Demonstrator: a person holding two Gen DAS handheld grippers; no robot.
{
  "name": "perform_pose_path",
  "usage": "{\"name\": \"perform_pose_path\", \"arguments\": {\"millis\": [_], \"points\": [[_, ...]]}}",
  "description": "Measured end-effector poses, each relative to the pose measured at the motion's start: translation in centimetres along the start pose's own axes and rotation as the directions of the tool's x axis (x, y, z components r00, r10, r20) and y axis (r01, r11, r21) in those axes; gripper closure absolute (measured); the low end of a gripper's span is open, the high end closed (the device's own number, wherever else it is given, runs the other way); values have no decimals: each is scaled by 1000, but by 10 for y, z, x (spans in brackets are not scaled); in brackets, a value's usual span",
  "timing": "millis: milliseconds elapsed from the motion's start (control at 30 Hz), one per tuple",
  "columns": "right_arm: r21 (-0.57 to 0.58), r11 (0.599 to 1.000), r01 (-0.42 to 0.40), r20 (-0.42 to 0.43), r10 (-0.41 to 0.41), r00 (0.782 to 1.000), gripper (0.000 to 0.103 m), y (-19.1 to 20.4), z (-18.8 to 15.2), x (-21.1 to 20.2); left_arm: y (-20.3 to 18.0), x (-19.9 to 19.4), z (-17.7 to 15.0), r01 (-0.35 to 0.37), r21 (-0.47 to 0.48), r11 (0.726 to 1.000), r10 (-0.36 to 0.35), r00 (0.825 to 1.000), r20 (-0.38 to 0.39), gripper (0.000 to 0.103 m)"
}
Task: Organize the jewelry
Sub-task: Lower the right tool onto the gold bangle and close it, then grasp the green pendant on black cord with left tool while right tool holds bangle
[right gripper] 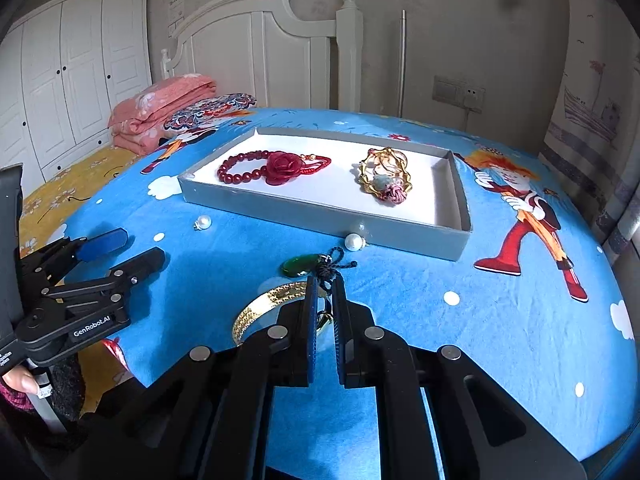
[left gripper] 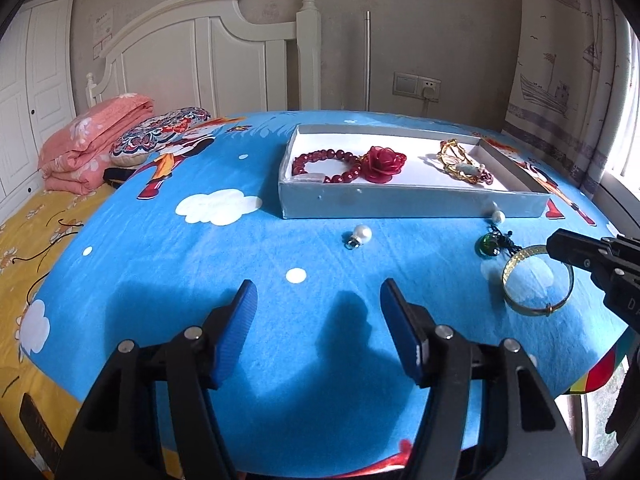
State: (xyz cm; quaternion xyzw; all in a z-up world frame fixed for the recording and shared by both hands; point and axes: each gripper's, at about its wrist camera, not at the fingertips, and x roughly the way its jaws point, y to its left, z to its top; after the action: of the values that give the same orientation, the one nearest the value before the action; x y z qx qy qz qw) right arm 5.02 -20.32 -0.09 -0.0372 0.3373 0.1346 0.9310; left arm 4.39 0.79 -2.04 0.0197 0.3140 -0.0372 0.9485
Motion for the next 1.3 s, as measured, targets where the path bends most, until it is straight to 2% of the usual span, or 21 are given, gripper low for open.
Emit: {"name": "perform_pose_path", "arguments": {"millis": [233, 333, 400, 433, 467, 500, 533, 567, 733, 833, 933, 1067, 1167, 1300], "points": [[95, 991, 93, -25, -92, 996, 95, -49, -12, 2, -39, 12, 16, 86, 53, 995, -83, 996, -41, 41], [137, 987, 84, -39, -80, 996, 95, -64, -15, -1, -57, 21, 24, 107, 61, 992, -104, 993, -58, 41], [157, 987, 41, -40, -35, 999, 91, -66, -16, -4, -65, 23, 28, 100, 66, 993, -97, 994, -54, 41], [154, 988, 31, -36, -26, 999, 86, -63, -15, -5, -67, 23, 29, 89, 68, 994, -85, 995, -49, 41], [148, 989, 21, -28, -17, 999, 71, -59, -15, -6, -67, 23, 28, 78, 68, 995, -75, 996, -46, 41], [143, 990, 0, -22, 4, 1000, 46, -53, -14, -7, -65, 22, 28, 67, 66, 996, -64, 997, -43, 41], [139, 990, -26, -15, 28, 999, 34, -46, -14, -8, -62, 22, 27, 53, 61, 997, -51, 998, -41, 41], [132, 990, -49, -3, 50, 999, 26, -40, -14, -9, -58, 21, 26, 37, 53, 998, -35, 999, -39, 41], [69, 993, -98, -38, 101, 994, 26, -7, -16, 4, -24, 18, 20, -8, -9, 1000, 7, 998, -58, 41], [15, 997, -74, -54, 74, 996, 25, 7, -18, 17, -14, 19, 17, 2, -25, 1000, -4, 997, -77, 41], [-34, 999, -41, -59, 39, 997, 27, 13, -14, 23, -16, 21, 13, 42, -24, 999, -44, 994, -97, 41], [-60, 998, -38, -32, 36, 999, 45, 8, -18, 21, -26, 24, 13, 99, -10, 995, -99, 989, -112, 41], [-47, 999, -1, -8, 1, 1000, 45, -2, -23, 16, -36, 29, 18, 133, -15, 991, -134, 983, -125, 41], [41, 998, 55, 9, -55, 998, 45, -29, -27, 10, -59, 36, 25, 170, -11, 985, -170, 976, -135, 41]]}}
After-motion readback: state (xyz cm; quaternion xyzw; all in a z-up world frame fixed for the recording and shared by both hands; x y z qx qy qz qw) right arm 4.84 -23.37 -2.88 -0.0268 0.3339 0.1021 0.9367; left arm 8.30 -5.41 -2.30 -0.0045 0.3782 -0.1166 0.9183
